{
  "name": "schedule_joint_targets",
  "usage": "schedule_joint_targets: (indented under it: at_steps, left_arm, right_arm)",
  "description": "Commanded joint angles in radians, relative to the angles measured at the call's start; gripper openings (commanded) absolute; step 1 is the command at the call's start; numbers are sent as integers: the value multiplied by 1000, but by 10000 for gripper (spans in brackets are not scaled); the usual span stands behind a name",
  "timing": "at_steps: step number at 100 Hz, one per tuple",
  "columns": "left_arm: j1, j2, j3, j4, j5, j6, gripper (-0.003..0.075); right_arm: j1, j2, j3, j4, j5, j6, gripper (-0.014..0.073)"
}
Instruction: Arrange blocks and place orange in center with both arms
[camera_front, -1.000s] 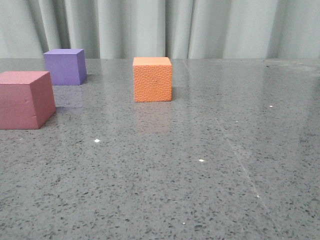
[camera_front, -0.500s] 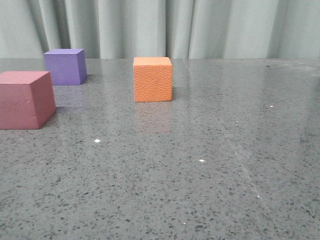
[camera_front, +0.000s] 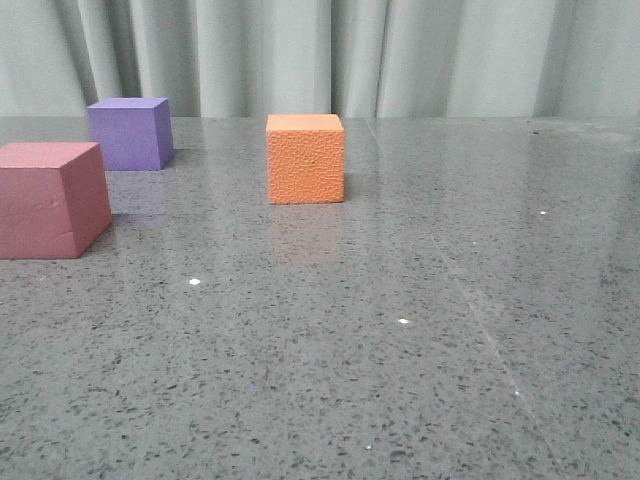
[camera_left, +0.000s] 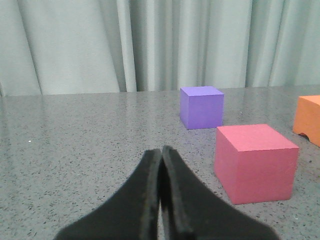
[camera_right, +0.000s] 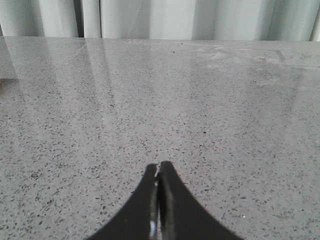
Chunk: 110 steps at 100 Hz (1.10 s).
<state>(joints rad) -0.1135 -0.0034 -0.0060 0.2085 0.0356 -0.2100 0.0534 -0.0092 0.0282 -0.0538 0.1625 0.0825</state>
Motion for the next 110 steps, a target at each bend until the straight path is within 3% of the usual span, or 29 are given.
schedule_joint_targets:
  at_steps: [1, 53, 75, 110]
  left_arm:
    - [2, -34, 55, -9, -74, 1, -19]
    - [2, -32, 17, -23, -102, 1, -19]
    - [2, 55, -200, -69, 98, 1, -19]
    - [2, 495, -697, -165, 492, 1, -19]
  right_arm:
    - [-5, -22, -14, 3, -87, -10, -60]
    - [-5, -22, -14, 3, -87, -10, -60]
    - [-5, -22, -14, 3, -87, -10, -60]
    - [-5, -22, -14, 3, -87, -10, -60]
